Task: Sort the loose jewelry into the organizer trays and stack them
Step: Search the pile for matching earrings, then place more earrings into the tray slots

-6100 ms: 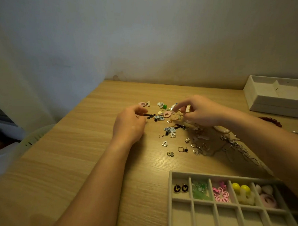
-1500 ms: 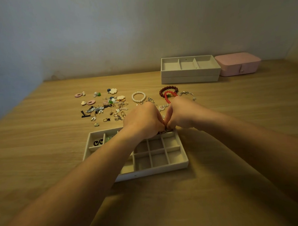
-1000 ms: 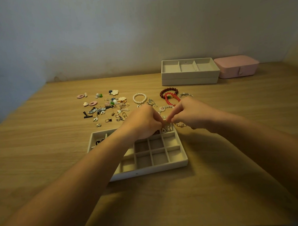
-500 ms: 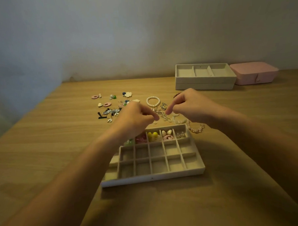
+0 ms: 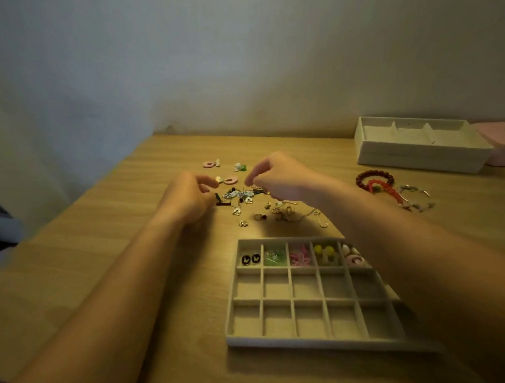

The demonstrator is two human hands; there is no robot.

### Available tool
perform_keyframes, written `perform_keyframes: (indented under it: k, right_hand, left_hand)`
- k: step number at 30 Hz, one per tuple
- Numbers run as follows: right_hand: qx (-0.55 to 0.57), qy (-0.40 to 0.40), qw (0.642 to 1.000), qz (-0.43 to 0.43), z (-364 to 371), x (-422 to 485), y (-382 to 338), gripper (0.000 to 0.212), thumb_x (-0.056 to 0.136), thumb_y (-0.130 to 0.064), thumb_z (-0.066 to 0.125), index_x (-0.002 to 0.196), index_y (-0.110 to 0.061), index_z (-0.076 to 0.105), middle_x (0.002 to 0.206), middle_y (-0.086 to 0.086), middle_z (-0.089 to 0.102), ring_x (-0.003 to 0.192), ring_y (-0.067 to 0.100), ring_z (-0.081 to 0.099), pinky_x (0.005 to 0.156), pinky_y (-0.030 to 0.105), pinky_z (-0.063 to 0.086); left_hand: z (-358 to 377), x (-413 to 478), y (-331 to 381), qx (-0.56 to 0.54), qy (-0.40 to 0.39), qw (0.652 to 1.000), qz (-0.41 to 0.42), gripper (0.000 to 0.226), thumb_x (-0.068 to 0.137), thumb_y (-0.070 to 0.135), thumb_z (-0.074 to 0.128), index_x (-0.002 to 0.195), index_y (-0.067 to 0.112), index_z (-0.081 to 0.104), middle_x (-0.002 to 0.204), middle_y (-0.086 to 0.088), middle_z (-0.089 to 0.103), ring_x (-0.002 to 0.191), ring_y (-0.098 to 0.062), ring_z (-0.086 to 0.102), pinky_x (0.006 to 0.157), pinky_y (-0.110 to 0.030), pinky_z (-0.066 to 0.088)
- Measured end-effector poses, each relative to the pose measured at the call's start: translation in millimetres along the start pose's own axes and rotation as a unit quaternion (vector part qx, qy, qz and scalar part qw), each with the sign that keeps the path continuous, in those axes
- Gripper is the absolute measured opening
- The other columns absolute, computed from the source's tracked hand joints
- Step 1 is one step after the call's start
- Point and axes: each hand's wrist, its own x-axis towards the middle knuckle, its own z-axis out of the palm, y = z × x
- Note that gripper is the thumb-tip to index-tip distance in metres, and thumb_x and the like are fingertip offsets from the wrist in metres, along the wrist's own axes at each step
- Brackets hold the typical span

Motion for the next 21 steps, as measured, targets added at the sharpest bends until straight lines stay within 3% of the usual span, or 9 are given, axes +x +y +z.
perform_keyframes:
  k: [3, 7, 10, 15, 18, 21]
  right_hand:
    - [-0.004, 0.002, 1.000, 0.004, 2.4, 9.3, -1.2, 0.032, 0.099, -0.005, 0.047, 0.105, -0.016, 0.076, 0.074, -0.011, 0.050, 0.064, 0.005, 0.043, 0.053, 0.020, 0.033]
    - [-0.002, 0.002, 1.000, 0.004, 0.1, 12.0, 2.9, 0.030, 0.101, -0.009, 0.048, 0.107, -0.017, 0.076, 0.076, -0.009, 0.053, 0.066, 0.007, 0.047, 0.054, 0.019, 0.035]
    - [0.004, 0.002, 1.000, 0.003, -2.8, 12.0, 5.6, 0.028, 0.102, -0.010, 0.049, 0.107, -0.017, 0.075, 0.085, -0.010, 0.056, 0.070, 0.006, 0.047, 0.057, 0.019, 0.037]
    - [0.015, 0.011, 1.000, 0.006, -11.5, 7.9, 8.1, 0.027, 0.102, -0.008, 0.049, 0.101, -0.018, 0.074, 0.083, -0.010, 0.054, 0.069, 0.006, 0.048, 0.056, 0.019, 0.038]
    - [0.030, 0.018, 0.999, 0.014, -15.6, 4.6, 9.7, 0.028, 0.103, -0.007, 0.048, 0.100, -0.017, 0.074, 0.082, -0.008, 0.055, 0.066, 0.011, 0.050, 0.052, 0.021, 0.040]
    - [0.044, 0.026, 0.998, 0.020, -16.7, 2.5, 10.9, 0.030, 0.102, -0.006, 0.048, 0.099, -0.021, 0.074, 0.090, -0.006, 0.059, 0.070, 0.014, 0.053, 0.057, 0.024, 0.045]
  left_hand:
    - [5.6, 6.2, -3.9, 0.078, -0.007, 0.996, 0.044, 0.030, 0.097, 0.011, 0.059, 0.118, 0.030, 0.071, 0.104, 0.000, 0.067, 0.093, -0.017, 0.061, 0.086, -0.029, 0.048]
    - [8.8, 7.6, -8.2, 0.124, 0.012, 0.990, 0.058, 0.024, 0.096, 0.017, 0.063, 0.108, 0.034, 0.075, 0.104, 0.003, 0.063, 0.093, -0.015, 0.056, 0.082, -0.028, 0.042]
    - [7.7, 7.8, -8.2, 0.143, 0.019, 0.987, 0.067, 0.015, 0.094, 0.020, 0.066, 0.097, 0.032, 0.076, 0.102, 0.004, 0.065, 0.092, -0.015, 0.058, 0.078, -0.030, 0.045]
    - [9.4, 5.2, -5.8, 0.206, -0.021, 0.974, 0.092, 0.011, 0.097, 0.025, 0.060, 0.093, 0.035, 0.062, 0.115, 0.002, 0.054, 0.107, -0.021, 0.054, 0.095, -0.046, 0.051]
    - [8.5, 3.6, -0.9, 0.151, -0.021, 0.983, 0.104, 0.011, 0.101, 0.020, 0.053, 0.097, 0.028, 0.059, 0.107, 0.002, 0.058, 0.103, -0.022, 0.057, 0.093, -0.044, 0.050]
    - [3.4, 0.2, 12.3, 0.073, 0.029, 0.988, 0.133, 0.010, 0.102, 0.016, 0.053, 0.100, 0.024, 0.059, 0.101, 0.003, 0.063, 0.094, -0.018, 0.058, 0.082, -0.038, 0.048]
